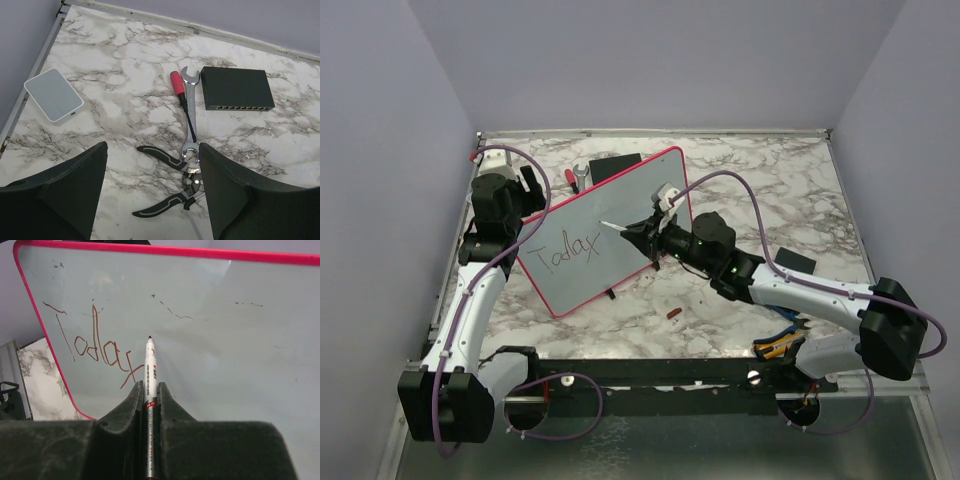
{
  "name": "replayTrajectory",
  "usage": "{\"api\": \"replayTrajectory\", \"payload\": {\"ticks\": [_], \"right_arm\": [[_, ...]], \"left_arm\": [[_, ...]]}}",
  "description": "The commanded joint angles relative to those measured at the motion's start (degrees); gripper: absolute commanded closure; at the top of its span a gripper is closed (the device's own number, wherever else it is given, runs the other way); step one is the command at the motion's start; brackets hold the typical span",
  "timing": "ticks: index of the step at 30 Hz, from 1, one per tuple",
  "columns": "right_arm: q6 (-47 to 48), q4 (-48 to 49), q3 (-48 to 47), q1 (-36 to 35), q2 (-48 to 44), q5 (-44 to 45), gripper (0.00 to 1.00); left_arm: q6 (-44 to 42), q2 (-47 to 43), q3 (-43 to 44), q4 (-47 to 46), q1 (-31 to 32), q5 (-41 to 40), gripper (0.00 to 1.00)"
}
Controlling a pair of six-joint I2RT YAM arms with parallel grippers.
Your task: Write a sentence on the whiteboard
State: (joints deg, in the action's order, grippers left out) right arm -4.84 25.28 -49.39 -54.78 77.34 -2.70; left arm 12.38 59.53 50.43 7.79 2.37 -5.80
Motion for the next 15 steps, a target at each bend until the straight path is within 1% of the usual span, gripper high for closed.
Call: {"api": "replayTrajectory", "payload": {"ticks": [1, 11, 15], "right_arm": [[-0.6, 3.42, -2.24, -0.06, 1.68, -1.21, 1.0], [-0.78, 2.68, -3.43, -0.06, 3.34, 2.39, 1.0], [-0.7, 1.84, -2.99, -0.06, 3.12, 5.56, 1.0]], "left_arm": [[-0.35, 0.15, -1.48, 1.44, 0.18, 2.09, 0.26], [-0.17, -0.09, -1.47, 1.35, 0.18, 2.46, 0.26], [-0.2, -0.22, -1.57, 1.35, 0.18, 2.51, 0.26]]}}
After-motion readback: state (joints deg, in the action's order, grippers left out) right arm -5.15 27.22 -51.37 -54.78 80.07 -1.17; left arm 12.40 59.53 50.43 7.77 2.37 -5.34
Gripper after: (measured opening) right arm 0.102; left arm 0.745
